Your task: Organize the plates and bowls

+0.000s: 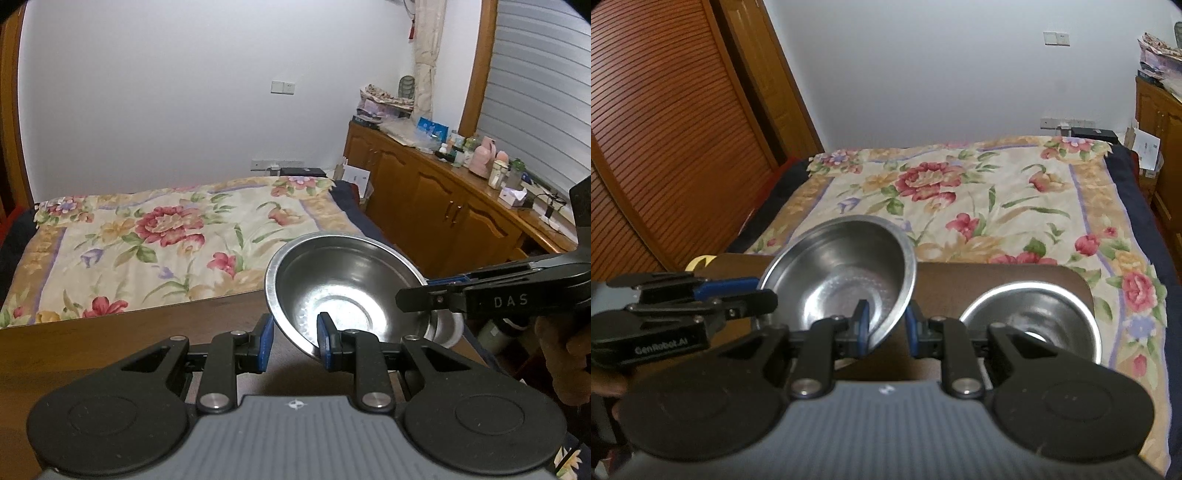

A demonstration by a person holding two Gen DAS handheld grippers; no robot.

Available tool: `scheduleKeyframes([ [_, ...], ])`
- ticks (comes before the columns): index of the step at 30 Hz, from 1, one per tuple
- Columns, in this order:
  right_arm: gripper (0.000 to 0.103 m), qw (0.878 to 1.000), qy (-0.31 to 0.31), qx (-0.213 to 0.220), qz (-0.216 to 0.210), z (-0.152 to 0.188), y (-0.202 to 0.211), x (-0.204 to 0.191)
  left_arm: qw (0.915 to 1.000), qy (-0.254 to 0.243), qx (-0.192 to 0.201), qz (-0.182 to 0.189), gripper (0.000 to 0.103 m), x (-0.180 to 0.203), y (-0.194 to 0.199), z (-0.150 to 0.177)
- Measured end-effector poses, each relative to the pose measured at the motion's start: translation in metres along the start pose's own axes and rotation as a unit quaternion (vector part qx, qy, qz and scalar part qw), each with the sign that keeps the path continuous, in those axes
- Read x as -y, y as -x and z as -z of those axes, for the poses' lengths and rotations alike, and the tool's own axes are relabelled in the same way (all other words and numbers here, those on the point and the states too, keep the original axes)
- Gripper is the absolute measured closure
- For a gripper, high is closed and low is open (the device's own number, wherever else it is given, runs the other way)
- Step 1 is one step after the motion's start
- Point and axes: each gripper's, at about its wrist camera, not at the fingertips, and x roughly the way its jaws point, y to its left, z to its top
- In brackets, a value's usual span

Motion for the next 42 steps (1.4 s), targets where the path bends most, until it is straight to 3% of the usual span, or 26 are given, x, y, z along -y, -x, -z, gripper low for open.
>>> scheduleKeyframes([
  [18,0.08,1.0,-0.01,0.01,0.008,0.034,0.057,-0.02,0.9993,-0.024,0.018,0.022,0.076,0.028,0.061,0.03],
  [42,0.08,1.0,-0.005,0.003,0.007,0.093,0.09,-0.035,0.9984,-0.044,0.019,0.031,0.076,0.053,0.096,0.09],
])
